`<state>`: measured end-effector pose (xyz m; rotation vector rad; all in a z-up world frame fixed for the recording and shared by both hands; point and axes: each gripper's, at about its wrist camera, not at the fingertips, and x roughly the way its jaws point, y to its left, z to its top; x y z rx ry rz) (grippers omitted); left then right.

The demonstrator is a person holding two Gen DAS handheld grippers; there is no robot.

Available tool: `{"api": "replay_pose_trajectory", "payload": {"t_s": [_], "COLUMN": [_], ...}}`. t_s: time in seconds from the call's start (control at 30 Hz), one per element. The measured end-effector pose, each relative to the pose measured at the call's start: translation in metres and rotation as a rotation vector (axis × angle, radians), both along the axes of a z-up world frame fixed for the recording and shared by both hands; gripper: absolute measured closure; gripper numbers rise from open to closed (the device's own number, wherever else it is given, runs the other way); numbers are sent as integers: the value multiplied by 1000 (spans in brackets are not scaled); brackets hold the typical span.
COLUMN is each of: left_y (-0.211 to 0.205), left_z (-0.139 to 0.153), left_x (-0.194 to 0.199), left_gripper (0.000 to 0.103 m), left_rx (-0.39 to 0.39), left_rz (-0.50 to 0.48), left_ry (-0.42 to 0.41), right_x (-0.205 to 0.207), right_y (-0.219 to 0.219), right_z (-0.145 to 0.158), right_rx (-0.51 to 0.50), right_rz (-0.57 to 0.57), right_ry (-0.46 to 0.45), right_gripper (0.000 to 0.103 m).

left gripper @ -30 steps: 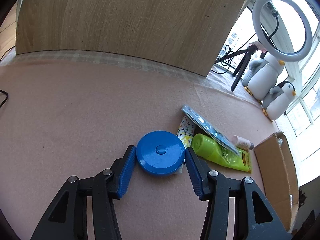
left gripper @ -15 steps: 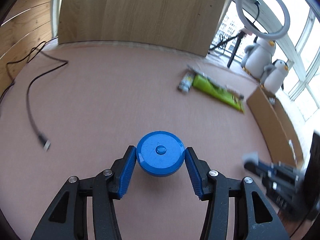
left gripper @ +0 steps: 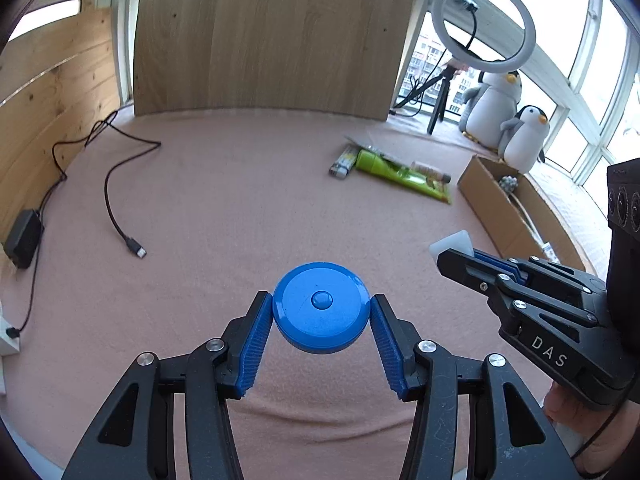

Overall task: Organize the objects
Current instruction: 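Carry the cap and blue container into the cardboard box and open both grippers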

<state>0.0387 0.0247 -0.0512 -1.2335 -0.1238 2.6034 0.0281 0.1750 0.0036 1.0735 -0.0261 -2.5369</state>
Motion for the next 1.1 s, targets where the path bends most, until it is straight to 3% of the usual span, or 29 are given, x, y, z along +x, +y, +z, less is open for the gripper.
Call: {"api": "replay_pose_trajectory", "payload": {"t_s": [0.6, 0.8, 1.1], "left_y": [34, 78, 177], "left_z": [18, 26, 43], "left_x": [-3, -18, -37], "left_gripper": [49, 49, 49], "left_rx": [12, 18, 32], "left_rz": [-78, -176, -370], "left_ry": [16, 23, 49], "right_x": [14, 21, 35], "right_y": [33, 74, 158], "right_z": [11, 17, 22], "right_rx": [-5, -10, -12], "right_rz": [-76, -172, -368], "right_ry": [34, 53, 74], "right_gripper": [97, 97, 97]}}
